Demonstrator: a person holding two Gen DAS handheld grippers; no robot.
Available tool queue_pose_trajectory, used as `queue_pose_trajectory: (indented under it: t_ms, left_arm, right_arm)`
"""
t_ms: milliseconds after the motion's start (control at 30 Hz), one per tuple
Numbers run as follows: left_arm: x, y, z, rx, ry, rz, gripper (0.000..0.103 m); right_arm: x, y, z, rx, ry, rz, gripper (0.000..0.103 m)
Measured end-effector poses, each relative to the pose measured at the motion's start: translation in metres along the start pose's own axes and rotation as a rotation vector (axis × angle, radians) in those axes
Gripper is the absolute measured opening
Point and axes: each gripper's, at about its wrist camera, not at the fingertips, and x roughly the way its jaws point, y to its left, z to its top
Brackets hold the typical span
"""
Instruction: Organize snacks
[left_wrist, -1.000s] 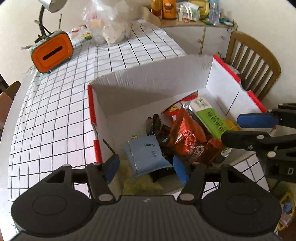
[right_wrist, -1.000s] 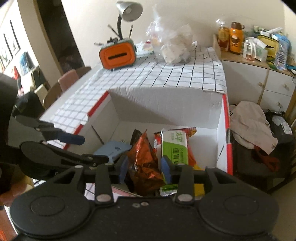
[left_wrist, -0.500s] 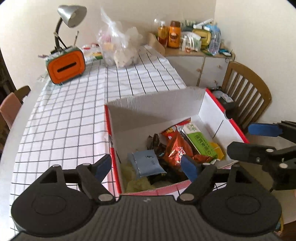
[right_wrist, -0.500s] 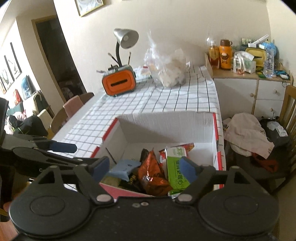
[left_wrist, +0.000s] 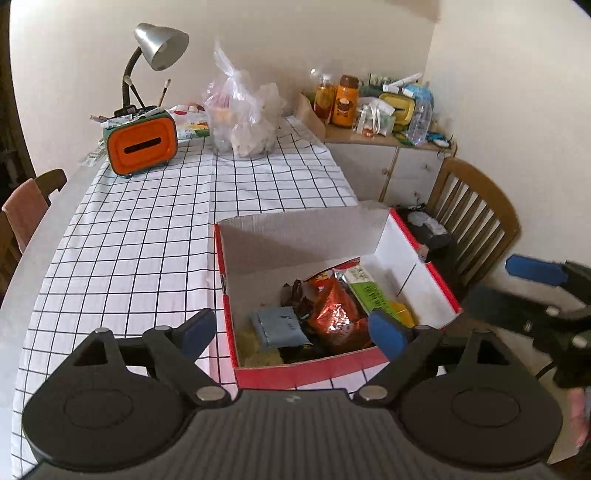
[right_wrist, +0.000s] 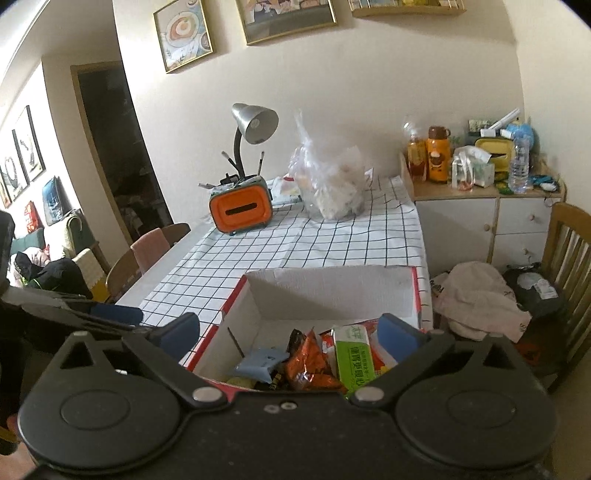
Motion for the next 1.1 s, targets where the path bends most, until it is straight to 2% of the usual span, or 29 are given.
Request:
queue_pose_trajectory:
  t_ms: [67, 133, 500, 700, 867, 1100]
  left_arm:
    - [-0.007, 0.000, -0.002, -0.006, -0.014, -0.008, 0.098]
    - [-0.015, 0.001, -0.004, -0.012, -0.032, -0.002, 0.100]
    - [-0.039, 0.002, -0.012, -0.034, -0.055, 0.034, 0.100]
    - [-0.049, 0.005, -0.016, -0.054, -0.056, 0.049, 0.100]
    - [-0.056, 0.007, -0.019, -0.073, -0.063, 0.071, 0.100]
    - [-0.060, 0.011, -0.022, -0.101, -0.057, 0.089, 0.100]
  right_arm:
    - [-0.005, 0.004, -0.003, -0.001, -0.002, -0.008, 0.103]
    - [-0.009, 0.008, -0.006, 0.004, -0.005, -0.010, 0.103]
    - [-0.031, 0.032, -0.017, 0.032, -0.045, -0.041, 0.103]
    - [-0.034, 0.038, -0.025, 0.091, -0.029, -0.053, 0.103]
    - [-0.040, 0.048, -0.030, 0.056, -0.054, -0.104, 0.103]
    - [-0.042, 0.048, -0.031, 0.072, -0.048, -0.083, 0.103]
